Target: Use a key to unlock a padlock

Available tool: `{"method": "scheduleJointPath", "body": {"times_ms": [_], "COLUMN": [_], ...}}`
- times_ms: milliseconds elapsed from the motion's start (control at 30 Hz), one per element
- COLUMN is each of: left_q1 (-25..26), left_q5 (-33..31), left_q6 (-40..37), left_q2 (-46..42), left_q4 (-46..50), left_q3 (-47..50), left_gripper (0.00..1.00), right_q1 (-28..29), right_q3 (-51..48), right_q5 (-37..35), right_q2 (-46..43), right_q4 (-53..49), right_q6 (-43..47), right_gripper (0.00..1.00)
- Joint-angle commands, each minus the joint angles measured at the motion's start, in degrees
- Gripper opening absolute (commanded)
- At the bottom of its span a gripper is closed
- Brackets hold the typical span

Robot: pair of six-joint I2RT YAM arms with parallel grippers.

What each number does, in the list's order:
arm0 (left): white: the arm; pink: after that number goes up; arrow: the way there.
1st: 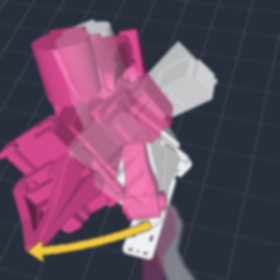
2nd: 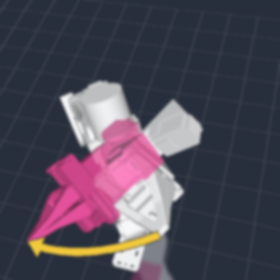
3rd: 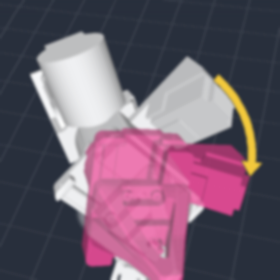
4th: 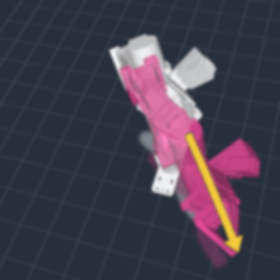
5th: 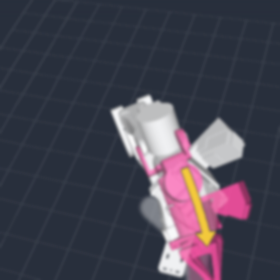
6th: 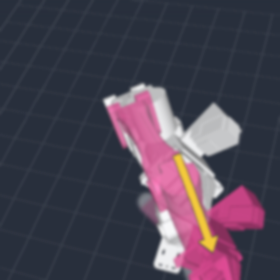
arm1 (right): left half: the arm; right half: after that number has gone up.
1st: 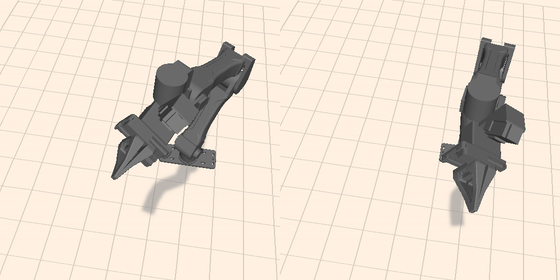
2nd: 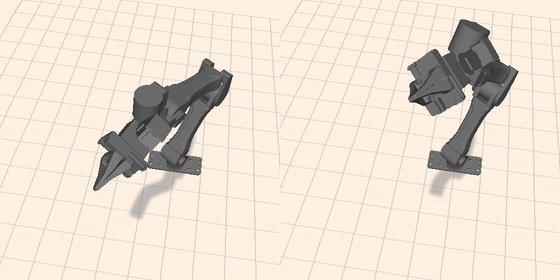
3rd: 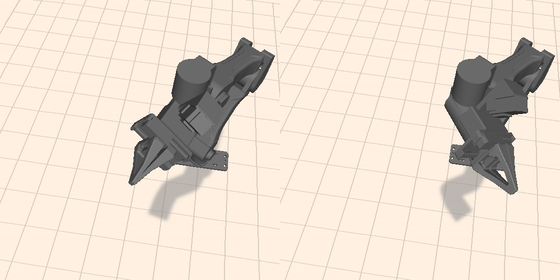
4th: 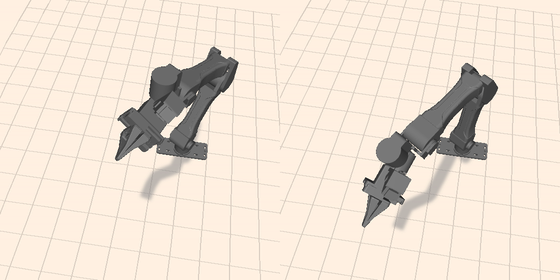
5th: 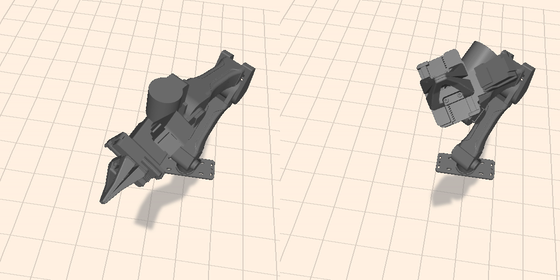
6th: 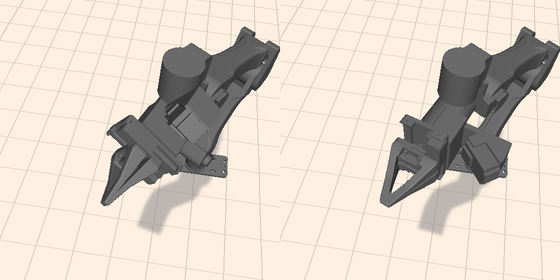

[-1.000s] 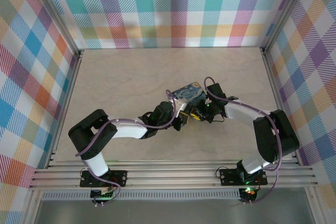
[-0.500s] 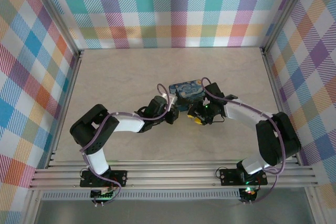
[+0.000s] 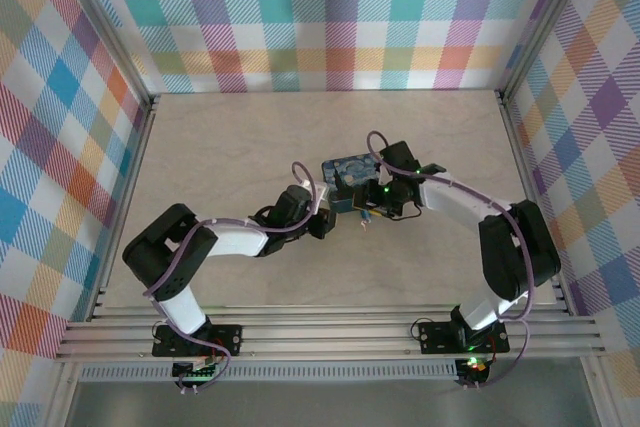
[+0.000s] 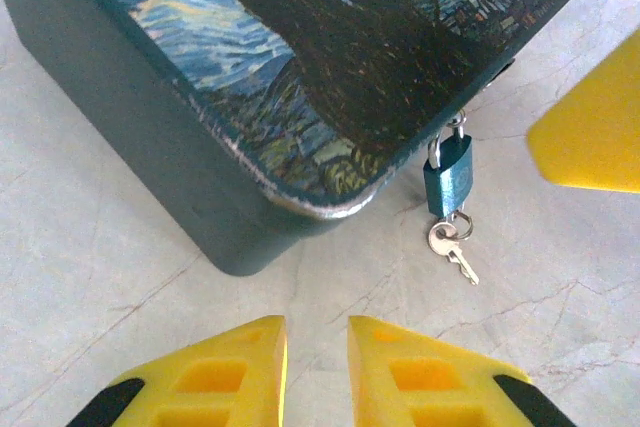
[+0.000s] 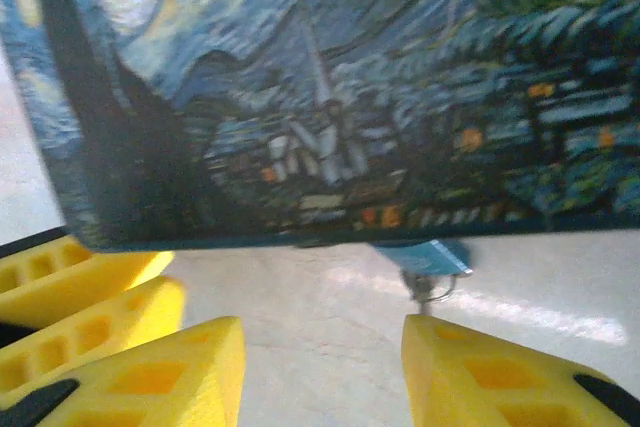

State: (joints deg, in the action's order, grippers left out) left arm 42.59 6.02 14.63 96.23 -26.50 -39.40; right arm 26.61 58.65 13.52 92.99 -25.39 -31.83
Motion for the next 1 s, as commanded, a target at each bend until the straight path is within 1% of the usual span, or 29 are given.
{"method": "scheduleJointPath", "body": {"times_ms": [0,200,367,500,667,967], "left_q1": [-0.3,-0.3,-0.2,-0.2,-0.2,-0.2], "left_q5": [-1.3,-1.5,-2.0,-2.3,-3.1,-3.5], "left_q6": [1.0,1.4,2.1,2.5,2.5,2.9], "left_q2": [-2.5,-2.8,-2.9,-3.3,-4.1,-4.6], "left_q4": [-0.5,-0.2,-0.5,-0.8,-0.9,-1.5], "left_q3": [1.9,2.5,3.3,4.3,5.6,7.3], "left_gripper": [0.23,0.23,0.23,0.23,0.23,0.23], "right_q1": [0.1,1.0,5.3,7.6,9.1,9.5], "right_q3": [0.3,-0.4,-1.3,-0.8,0.8,2.9], "right_q5": [-3.9,-6.1,-15.2,-20.0,-22.3,-24.9], "right_q2": [1.0,1.2,0.7,1.9,4.6,7.1], "right_q4": [-0.8,1.1,1.5,0.9,0.3,0.0], "right_q6": [7.0,8.4,8.6,8.5,9.2,10.2], "right_gripper": [0.47,0.50,0.53,0.53,0.53,0.53]}}
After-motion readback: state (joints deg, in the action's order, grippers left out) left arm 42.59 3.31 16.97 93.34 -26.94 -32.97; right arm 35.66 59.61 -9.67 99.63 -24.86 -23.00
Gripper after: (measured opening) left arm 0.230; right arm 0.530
